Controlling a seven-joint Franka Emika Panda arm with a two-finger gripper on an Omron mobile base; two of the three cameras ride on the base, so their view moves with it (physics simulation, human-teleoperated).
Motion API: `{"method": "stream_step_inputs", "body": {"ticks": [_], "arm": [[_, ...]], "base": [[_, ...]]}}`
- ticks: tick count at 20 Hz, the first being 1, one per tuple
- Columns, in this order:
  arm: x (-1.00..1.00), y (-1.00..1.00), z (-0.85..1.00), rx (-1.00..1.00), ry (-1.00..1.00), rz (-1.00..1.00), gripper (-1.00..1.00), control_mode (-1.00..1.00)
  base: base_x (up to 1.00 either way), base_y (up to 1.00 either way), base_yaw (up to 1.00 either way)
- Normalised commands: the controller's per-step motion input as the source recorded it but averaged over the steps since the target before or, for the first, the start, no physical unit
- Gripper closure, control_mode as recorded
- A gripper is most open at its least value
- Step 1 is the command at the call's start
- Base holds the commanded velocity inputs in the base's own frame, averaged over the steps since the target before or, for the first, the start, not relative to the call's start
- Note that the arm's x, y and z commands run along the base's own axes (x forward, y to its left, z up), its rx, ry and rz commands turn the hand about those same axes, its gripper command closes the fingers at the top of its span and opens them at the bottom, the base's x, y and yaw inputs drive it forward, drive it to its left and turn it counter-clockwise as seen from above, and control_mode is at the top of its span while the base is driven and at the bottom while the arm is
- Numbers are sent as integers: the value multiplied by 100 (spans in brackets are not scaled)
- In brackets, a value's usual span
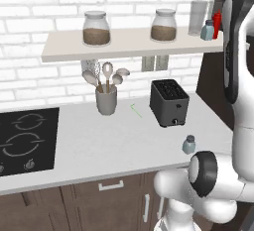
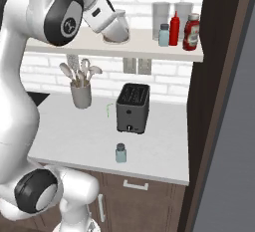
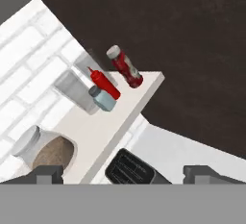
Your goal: Put the shaker and condiment bottle from the counter next to their counterparts in the cabinet.
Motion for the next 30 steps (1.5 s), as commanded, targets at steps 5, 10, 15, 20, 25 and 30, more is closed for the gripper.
{"method": "stream_step_inputs", "body": {"ticks": [5,10,15,20,25,30], "arm": [[-100,97,-100,-9,-41,8,-100,-100],[-96,100,-100,-27,-20,-7,-100,-100],[-63,91,-42,-18,0,-36,-100,-100],[-27,80,-35,-12,11,-25,-100,-100],[-12,49,-26,-1,29,-11,-100,-100],[-7,15,-76,-9,24,-12,-100,-100]], "base": [[0,0,0],[0,0,0],[0,0,0],[0,0,0],[0,0,0],[0,0,0]]}}
